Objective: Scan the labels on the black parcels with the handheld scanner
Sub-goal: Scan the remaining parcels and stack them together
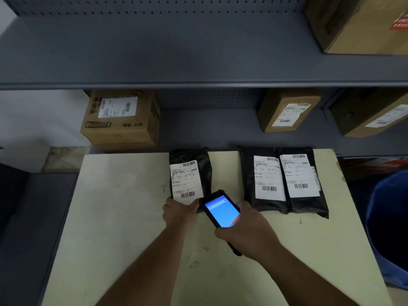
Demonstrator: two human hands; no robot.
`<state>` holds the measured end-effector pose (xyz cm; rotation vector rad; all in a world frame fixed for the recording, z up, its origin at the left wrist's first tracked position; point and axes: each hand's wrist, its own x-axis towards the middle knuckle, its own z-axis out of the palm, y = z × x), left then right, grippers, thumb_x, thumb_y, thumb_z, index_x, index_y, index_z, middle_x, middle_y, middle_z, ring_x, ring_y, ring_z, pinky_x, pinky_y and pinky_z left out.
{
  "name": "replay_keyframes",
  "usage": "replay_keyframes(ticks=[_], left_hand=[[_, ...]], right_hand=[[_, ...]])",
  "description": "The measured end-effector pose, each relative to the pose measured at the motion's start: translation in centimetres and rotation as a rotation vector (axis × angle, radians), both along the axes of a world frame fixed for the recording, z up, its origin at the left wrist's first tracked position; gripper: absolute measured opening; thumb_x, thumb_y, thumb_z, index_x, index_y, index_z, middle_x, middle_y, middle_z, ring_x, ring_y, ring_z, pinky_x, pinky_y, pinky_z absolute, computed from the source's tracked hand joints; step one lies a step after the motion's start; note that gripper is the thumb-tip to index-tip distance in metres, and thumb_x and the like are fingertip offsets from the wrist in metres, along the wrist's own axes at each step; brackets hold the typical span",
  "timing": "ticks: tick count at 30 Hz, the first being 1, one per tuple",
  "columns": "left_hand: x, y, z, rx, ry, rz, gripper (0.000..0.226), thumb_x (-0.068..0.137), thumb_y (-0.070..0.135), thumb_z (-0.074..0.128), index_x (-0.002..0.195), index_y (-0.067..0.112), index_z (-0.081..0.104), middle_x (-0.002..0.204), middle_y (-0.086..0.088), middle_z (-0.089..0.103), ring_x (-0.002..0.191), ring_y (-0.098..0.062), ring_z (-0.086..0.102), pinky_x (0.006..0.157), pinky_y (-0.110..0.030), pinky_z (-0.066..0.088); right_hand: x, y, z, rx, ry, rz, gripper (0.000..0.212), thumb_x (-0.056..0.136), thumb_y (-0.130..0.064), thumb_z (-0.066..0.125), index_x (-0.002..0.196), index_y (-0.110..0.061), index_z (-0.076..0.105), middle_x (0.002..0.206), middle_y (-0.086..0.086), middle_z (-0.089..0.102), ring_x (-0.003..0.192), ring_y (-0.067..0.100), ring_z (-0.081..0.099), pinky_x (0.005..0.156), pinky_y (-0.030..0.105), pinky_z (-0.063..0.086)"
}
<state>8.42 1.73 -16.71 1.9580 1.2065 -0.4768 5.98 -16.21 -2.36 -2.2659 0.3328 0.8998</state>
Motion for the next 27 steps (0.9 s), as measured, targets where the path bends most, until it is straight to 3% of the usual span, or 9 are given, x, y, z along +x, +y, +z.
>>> replay_keyframes(ticks=[13,22,27], left_hand=[[0.9,-1.1,-0.1,0.062,0.046,0.002,0.098,0.072,0.047,0.089,0.141,0.0,0.039,0.143,-0.022,0.049,0.132,-0.044,0.051,0.107,-0.051,0.047],[0.5,-1.7,1.4,-0.04,-0.079,0.058,0.092,0.075,0.027,0.089,0.144,0.008,0.032,0.142,-0.019,0.044,0.123,-0.044,0.056,0.091,-0.047,0.054],[0.2,-0.6,1.7,-0.187,-0.13,0.124,0.061,0.08,0.018,0.08,0.136,0.006,0.057,0.131,-0.014,0.067,0.096,-0.028,0.063,0.074,-0.033,0.052]], right_hand=[[-0.5,-0.9,-0.5,0.012,0.02,-0.035,0.05,0.07,-0.034,0.08,0.108,-0.027,0.049,0.095,0.003,0.067,0.053,0.017,0.062,0.05,0.031,0.051],[-0.7,-2.2,-0.3,0.007,0.015,-0.052,0.052,0.07,-0.035,0.08,0.109,-0.028,0.046,0.097,0.004,0.067,0.057,0.017,0.063,0.052,0.03,0.052],[-0.8,-2.5,0.0,0.007,0.004,-0.064,0.045,0.069,-0.036,0.08,0.1,-0.026,0.049,0.096,0.004,0.067,0.053,0.019,0.06,0.047,0.029,0.049]])
